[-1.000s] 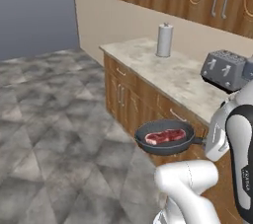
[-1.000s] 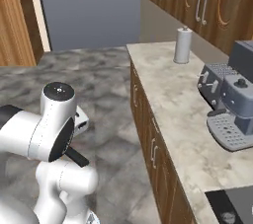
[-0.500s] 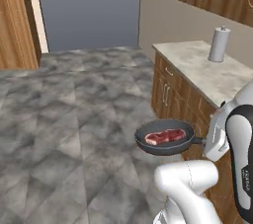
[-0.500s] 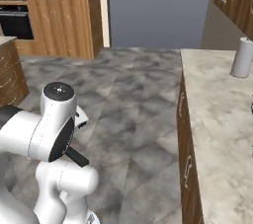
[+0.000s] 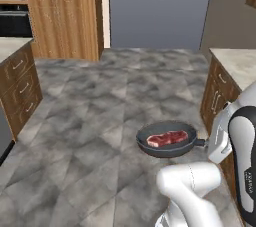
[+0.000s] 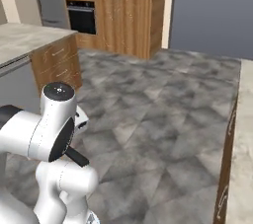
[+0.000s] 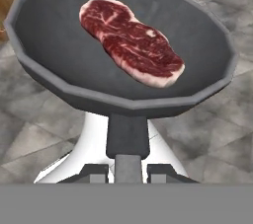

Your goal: Pick up the pan with the steak in it and place it on the dining table. Then place the steak on the plate.

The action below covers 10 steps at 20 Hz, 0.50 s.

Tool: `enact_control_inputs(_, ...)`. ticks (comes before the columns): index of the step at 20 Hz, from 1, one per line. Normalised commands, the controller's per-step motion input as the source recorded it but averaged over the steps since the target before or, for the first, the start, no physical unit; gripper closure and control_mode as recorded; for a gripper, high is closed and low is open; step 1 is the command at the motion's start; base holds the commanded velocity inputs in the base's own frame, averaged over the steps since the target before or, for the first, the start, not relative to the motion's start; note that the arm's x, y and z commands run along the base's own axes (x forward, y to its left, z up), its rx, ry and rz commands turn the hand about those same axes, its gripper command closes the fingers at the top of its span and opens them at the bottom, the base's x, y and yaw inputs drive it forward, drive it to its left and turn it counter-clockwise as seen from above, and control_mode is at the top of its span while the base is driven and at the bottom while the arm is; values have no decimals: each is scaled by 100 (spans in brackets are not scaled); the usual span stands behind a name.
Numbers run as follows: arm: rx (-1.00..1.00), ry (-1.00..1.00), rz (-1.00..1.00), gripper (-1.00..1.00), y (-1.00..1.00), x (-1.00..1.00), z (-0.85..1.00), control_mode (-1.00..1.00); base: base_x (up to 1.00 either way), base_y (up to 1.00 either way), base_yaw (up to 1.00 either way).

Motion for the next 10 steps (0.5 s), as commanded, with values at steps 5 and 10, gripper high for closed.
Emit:
enact_control_inputs(5, 0, 0, 0, 100, 0, 0, 0, 100, -3, 0, 50)
enact_control_inputs(10, 0, 0, 0, 100, 0, 0, 0, 100, -3, 0, 50)
